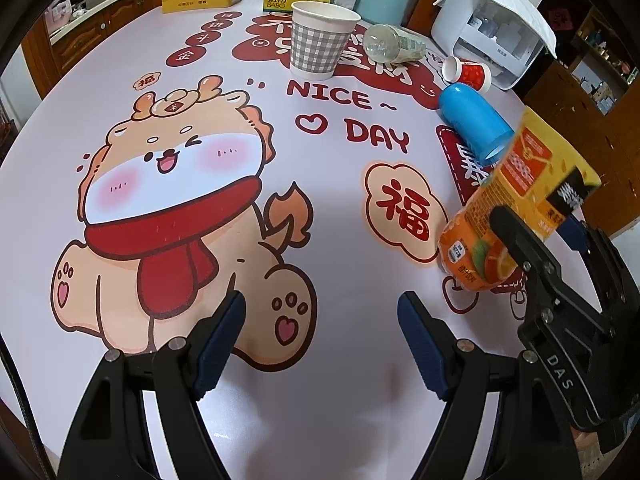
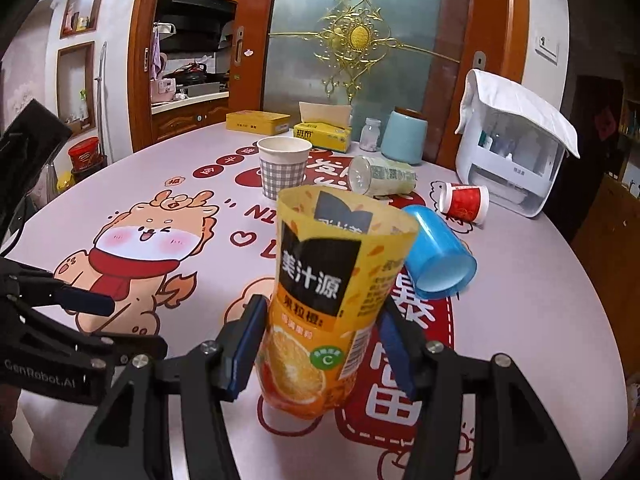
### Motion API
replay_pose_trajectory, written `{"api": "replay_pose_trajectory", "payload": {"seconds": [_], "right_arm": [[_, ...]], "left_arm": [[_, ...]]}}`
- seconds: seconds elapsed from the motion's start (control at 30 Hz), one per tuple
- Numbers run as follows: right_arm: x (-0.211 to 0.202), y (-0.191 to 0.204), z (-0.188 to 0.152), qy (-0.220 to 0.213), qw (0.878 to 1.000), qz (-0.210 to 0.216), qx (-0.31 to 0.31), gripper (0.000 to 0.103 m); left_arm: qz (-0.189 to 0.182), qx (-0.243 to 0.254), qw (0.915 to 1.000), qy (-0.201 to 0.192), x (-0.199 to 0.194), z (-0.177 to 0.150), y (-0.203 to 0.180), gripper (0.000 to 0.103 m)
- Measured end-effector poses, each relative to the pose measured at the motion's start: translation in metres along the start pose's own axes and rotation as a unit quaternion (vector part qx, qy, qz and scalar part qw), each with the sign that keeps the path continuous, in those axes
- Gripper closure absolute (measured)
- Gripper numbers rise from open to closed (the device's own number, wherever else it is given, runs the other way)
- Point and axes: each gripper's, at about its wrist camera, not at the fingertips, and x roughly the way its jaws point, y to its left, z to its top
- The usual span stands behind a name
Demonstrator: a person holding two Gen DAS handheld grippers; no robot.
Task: Flip cup upright
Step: 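Rotate the held bottle upright with the right tool, left tool releasing, then lower the bottle onto the table and open the right tool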
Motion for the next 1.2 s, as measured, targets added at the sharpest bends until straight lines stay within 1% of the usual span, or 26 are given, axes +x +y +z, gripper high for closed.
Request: {"api": "replay_pose_trajectory", "payload": {"seconds": [0.33,0.5,0.57,0.67,0.7,0.8,0.87,1.0,1.2], "right_arm": [[-0.012,0.004,-0.009,0.013,1.0,0.013,0.005,0.044],[-0.013,0.002,-0.009,0.02,1.0,0.014,0.017,0.043],[-0.013,0.001,-0.01,0.022,0.999,0.015,0.019,0.043],[-0.014,-0.001,-0.01,0.024,0.999,0.017,0.028,0.042],[-0.015,-0.003,-0.01,0.025,0.999,0.019,0.033,0.042],[-0.014,-0.007,-0.012,0.033,0.998,0.025,0.051,0.035],[-0.016,-0.009,-0.013,0.03,0.998,0.026,0.056,0.033],[-0.022,-0.01,-0.014,0.024,0.998,0.025,0.058,0.033],[-0.029,-0.01,-0.017,0.029,0.997,0.028,0.064,0.032]], "left_arm": [[0.013,0.021,0.9996,-0.011,-0.004,-0.004,-0.01,0.026],[0.003,0.019,0.9998,-0.007,-0.003,-0.004,-0.01,0.026],[0.012,0.02,0.9997,-0.005,-0.002,-0.005,-0.011,0.023],[0.022,0.02,0.9995,-0.012,-0.004,-0.006,-0.011,0.017],[0.022,0.019,0.9995,-0.014,-0.005,-0.006,-0.01,0.017],[0.024,0.015,0.9995,-0.016,-0.008,-0.007,-0.009,0.013],[0.028,0.011,0.9994,-0.017,-0.009,-0.007,-0.008,0.007],[0.026,0.002,0.9995,-0.016,-0.01,-0.01,-0.006,0.006],[0.03,0.006,0.9994,-0.016,-0.014,-0.014,-0.007,0.005]]}}
